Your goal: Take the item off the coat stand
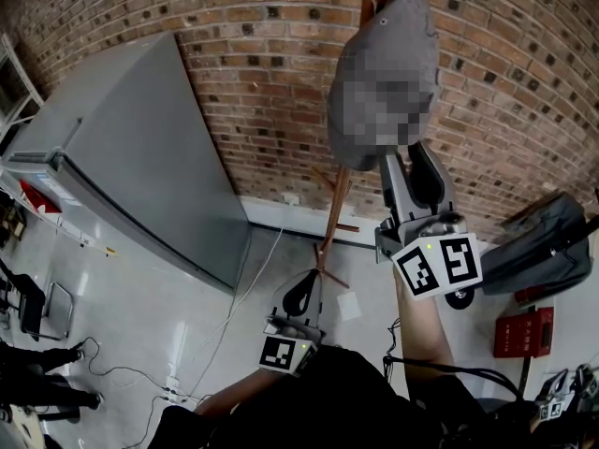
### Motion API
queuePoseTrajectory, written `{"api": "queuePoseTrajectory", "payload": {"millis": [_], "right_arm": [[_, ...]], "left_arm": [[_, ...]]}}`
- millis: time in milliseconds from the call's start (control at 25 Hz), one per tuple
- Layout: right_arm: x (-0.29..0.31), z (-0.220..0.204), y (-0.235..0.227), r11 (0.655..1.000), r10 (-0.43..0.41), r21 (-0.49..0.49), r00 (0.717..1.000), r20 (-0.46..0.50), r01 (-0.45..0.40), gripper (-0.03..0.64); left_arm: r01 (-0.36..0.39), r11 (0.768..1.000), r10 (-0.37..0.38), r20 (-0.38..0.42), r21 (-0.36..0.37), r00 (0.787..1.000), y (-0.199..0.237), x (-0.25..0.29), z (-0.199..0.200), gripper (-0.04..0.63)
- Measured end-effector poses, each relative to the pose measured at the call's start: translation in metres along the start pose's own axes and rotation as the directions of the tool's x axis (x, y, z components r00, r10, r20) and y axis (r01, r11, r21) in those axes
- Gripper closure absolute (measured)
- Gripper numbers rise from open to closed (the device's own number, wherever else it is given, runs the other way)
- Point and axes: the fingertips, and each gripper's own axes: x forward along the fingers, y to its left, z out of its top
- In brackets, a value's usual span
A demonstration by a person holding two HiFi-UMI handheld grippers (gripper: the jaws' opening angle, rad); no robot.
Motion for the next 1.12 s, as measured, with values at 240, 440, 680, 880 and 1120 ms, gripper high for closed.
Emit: {"api": "queuePoseTrajectory", "payload": {"millis": [240,440,680,880,1120], "right_arm": [[0.005,0.002,-0.005,1.0,-0.019,-0.007,1.0,0.009,0.019,0.462],[0.003,0.007,-0.007,1.0,-0.015,0.001,0.999,0.028,0.015,0.518],[0.0,0.011,-0.007,0.999,-0.029,-0.013,0.999,0.038,0.03,0.538],[-0.005,0.019,-0.007,0.999,-0.044,0.006,0.996,0.076,0.043,0.541],[-0.007,0.027,-0.009,0.998,-0.068,0.006,0.993,0.093,0.068,0.543]], "left_arm": [[-0.001,1.0,0.001,0.003,-0.002,1.0,-0.002,0.0,0.0,0.578],[0.005,1.0,-0.005,0.008,0.0,1.0,-0.003,0.001,0.002,0.58],[0.007,1.0,-0.007,0.019,0.0,1.0,-0.004,0.0,0.004,0.578],[0.011,1.0,-0.01,0.046,-0.005,0.999,-0.006,-0.001,0.01,0.578],[-0.001,1.0,0.001,0.027,-0.004,1.0,-0.005,-0.006,0.006,0.58]]}}
